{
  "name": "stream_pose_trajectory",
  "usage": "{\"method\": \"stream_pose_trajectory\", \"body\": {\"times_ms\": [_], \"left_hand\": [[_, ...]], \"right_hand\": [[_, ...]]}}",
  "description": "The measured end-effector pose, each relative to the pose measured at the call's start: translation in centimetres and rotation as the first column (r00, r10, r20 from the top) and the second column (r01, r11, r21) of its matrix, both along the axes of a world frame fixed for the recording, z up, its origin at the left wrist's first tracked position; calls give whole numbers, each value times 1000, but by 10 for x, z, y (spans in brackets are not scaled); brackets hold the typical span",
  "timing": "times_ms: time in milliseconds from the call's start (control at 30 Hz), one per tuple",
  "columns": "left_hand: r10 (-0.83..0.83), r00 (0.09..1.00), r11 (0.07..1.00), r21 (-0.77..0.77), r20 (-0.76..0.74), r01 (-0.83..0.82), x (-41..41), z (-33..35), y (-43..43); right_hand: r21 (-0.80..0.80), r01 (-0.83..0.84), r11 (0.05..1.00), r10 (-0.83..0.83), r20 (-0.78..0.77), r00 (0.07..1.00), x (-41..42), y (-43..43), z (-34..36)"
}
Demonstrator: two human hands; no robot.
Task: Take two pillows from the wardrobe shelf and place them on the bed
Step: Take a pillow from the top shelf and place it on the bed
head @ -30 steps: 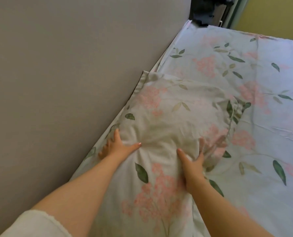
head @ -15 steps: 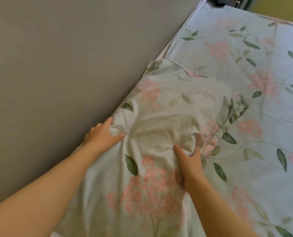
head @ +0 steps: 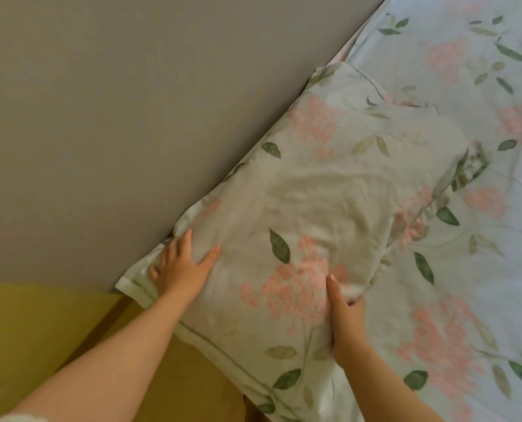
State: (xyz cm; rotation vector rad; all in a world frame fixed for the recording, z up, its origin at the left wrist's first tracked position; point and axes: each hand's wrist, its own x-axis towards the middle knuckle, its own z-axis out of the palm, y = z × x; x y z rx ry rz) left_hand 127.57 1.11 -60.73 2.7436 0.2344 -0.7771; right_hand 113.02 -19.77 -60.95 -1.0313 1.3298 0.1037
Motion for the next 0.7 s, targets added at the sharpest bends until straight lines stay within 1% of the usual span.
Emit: {"method": "stream_pose_trajectory", "body": {"times_ms": [33, 67, 100, 133, 167, 200, 233, 267, 333, 367, 433, 467, 500, 533, 600, 633, 700], "left_hand": [[-21, 1000, 998, 52, -11, 21, -2, 2, 4], [-41, 999, 992, 120, 9, 40, -5, 6, 5], [-77, 995, 982, 176, 61, 65, -8, 11, 2], [-134, 983, 976, 187, 129, 108, -12, 17, -5], [-210, 960, 971, 153, 185, 183, -16, 21, -16], [-306, 931, 951, 101, 198, 291, -21, 24, -29], [-405, 899, 914, 60, 166, 400, -28, 23, -42], [-481, 871, 877, 40, 98, 479, -33, 21, -53], [-530, 848, 846, 54, -19, 530, -36, 12, -61], [-522, 852, 849, 73, -37, 523, -35, 6, -62], [-510, 859, 852, 111, -38, 511, -32, 0, -62], [-507, 861, 853, 126, -35, 507, -32, -2, -63], [-502, 864, 854, 140, -29, 501, -34, -3, -65], [-493, 870, 858, 152, -21, 490, -37, -3, -68], [-462, 887, 875, 165, 8, 454, -45, 0, -74], [-445, 895, 885, 166, 22, 435, -50, 1, -76], [-404, 914, 906, 159, 44, 393, -61, 4, -82]], "right_hand": [[-3, 0, 1000, 0, -18, 1000, -2, 2, -2], [-24, -18, 1000, 17, -49, 999, -4, 5, -2], [-55, -43, 998, 36, -125, 992, -6, 8, -2], [-100, -72, 992, 48, -224, 974, -10, 9, -5], [-149, -98, 984, 42, -340, 940, -14, 11, -6], [-202, -120, 972, 21, -437, 899, -20, 9, -13], [-226, -127, 966, -2, -497, 868, -24, 6, -20], [-220, -129, 967, -6, -525, 851, -29, 4, -27], [-162, -154, 975, 43, -540, 840, -32, 1, -32], [-138, -167, 976, 69, -533, 843, -33, 0, -32], [-92, -135, 987, 77, -465, 882, -33, -5, -31], [-54, -96, 994, 66, -401, 914, -34, -7, -31], [-16, -87, 996, 77, -339, 938, -34, -8, -29], [13, -102, 995, 101, -312, 945, -35, -9, -26], [34, -134, 990, 138, -297, 945, -39, -10, -22], [32, -126, 992, 129, -279, 951, -42, -9, -19], [-24, -80, 996, 69, -306, 950, -52, -10, -14]]}}
